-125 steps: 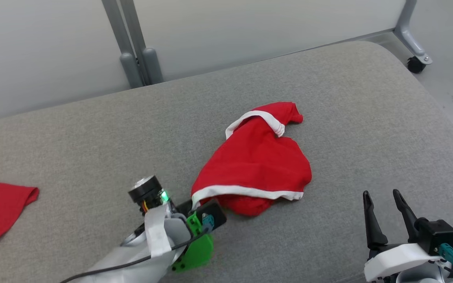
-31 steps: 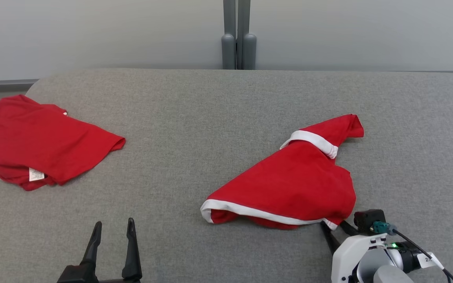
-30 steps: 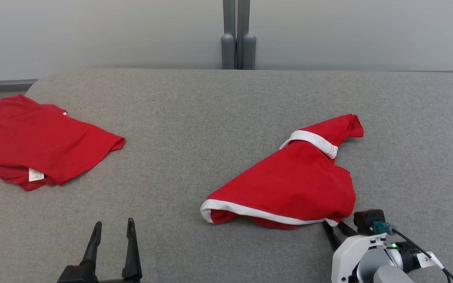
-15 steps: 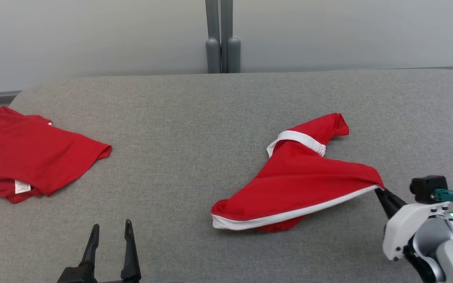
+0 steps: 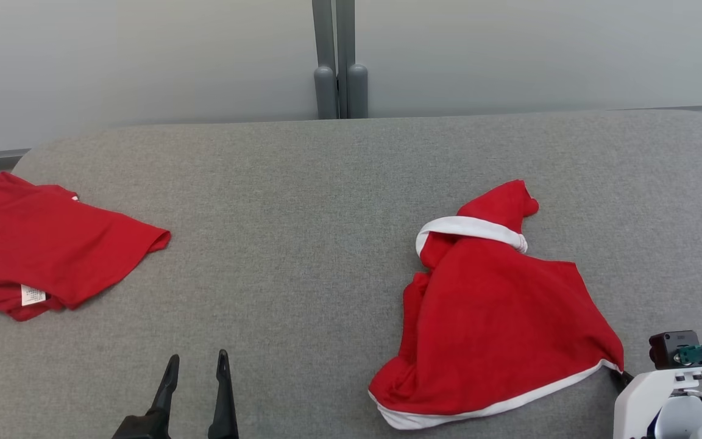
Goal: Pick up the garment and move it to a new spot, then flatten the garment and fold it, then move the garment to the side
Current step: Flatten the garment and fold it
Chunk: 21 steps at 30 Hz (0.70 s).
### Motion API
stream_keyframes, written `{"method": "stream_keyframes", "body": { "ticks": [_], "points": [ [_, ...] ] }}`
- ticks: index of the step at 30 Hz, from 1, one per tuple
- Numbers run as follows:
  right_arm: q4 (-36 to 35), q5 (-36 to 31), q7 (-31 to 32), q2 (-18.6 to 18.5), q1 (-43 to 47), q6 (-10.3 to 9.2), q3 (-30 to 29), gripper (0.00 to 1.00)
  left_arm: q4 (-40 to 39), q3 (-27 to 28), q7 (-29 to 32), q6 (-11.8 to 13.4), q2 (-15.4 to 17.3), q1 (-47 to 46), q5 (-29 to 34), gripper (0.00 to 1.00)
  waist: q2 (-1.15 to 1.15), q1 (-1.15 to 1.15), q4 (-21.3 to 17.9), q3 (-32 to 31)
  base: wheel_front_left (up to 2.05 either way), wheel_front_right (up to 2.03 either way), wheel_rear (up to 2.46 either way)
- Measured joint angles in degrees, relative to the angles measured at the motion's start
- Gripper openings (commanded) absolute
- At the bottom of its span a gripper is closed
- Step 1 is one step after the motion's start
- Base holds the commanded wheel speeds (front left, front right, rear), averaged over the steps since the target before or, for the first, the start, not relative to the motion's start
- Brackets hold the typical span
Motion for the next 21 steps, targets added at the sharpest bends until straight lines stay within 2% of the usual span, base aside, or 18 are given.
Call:
{"method": "stream_keyframes", "body": {
  "ticks": [5, 10, 17, 18, 20, 21],
  "points": [
    [3.9, 1.0, -1.3, 0.4, -0.9, 0.02, 0.7, 0.0, 0.9, -0.6, 0.0, -0.5, 0.0, 0.0, -0.4, 1.0, 0.0, 0.0, -0.2, -0.7, 0.0, 0.0, 0.0],
    [8.1, -2.4, -3.2, -1.8, -1.5, 0.01, -2.9, 0.0, 1.5, -1.5, 0.0, -1.0, 0.0, 0.0, -0.9, 1.0, 0.0, 0.0, -0.7, -0.9, 0.0, 0.0, 0.0],
    [10.7, -3.8, -4.5, -0.5, -3.1, 0.0, -3.3, 0.02, 1.7, -1.9, 0.0, -1.2, 0.0, -0.1, -1.3, 1.0, 0.0, 0.0, -1.5, -0.7, 0.0, 0.0, 0.0],
    [11.0, -3.8, -4.6, -0.4, -3.4, 0.0, -3.3, 0.09, 1.7, -2.1, 0.0, -1.3, 0.0, -0.1, -1.4, 1.0, 0.0, 0.0, -1.6, -0.7, 0.0, 0.0, 0.0],
    [11.3, -3.8, -5.3, -0.2, -3.6, 0.0, -3.2, 0.45, 2.2, -2.9, 0.0, -2.1, 0.0, -0.2, -2.6, 1.0, 0.0, 0.0, -1.9, -0.6, 0.0, 0.0, 0.0],
    [11.3, -4.0, -5.6, -0.2, -3.7, 0.0, -3.2, 1.0, 2.4, -3.4, 0.0, -2.6, 0.0, -0.3, -3.0, 1.0, 0.0, 0.0, -2.0, -0.6, 0.0, 0.0, 0.0]
  ]
}}
